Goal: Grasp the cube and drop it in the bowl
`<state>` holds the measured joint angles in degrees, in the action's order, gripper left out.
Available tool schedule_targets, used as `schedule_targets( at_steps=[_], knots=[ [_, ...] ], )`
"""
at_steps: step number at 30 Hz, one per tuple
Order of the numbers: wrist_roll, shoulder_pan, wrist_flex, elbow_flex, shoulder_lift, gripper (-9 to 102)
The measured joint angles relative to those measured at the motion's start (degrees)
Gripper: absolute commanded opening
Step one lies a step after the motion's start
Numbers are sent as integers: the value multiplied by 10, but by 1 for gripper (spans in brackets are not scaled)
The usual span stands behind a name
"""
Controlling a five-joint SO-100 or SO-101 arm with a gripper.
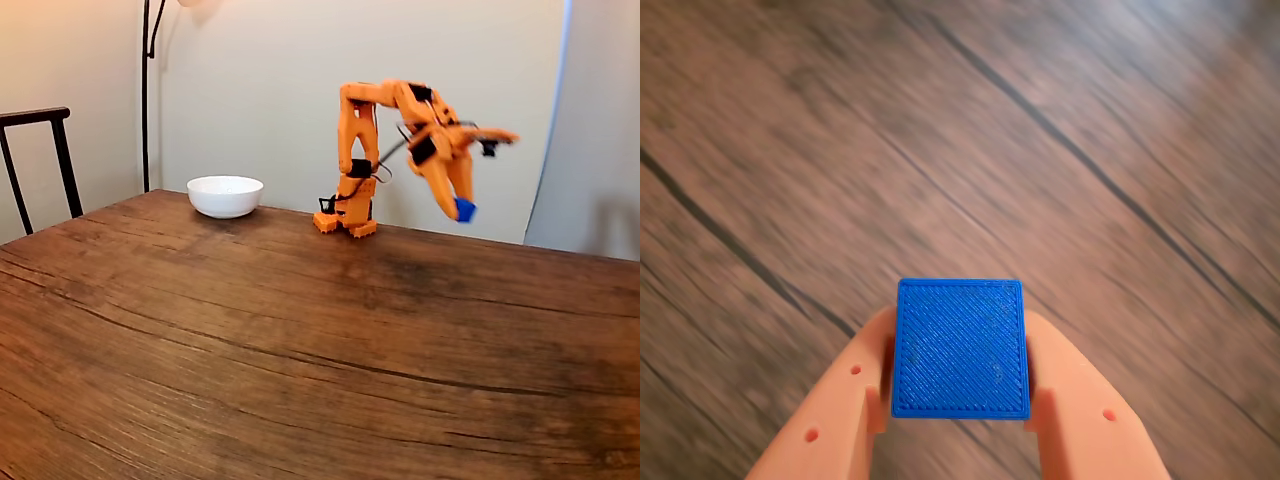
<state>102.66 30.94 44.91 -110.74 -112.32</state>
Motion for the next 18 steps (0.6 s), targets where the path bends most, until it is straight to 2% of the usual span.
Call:
schedule_targets(
  at_steps=[5, 18],
  knots=[
    [16, -63, 91, 45, -33, 2],
    [57, -288, 195, 105, -89, 2]
  ],
)
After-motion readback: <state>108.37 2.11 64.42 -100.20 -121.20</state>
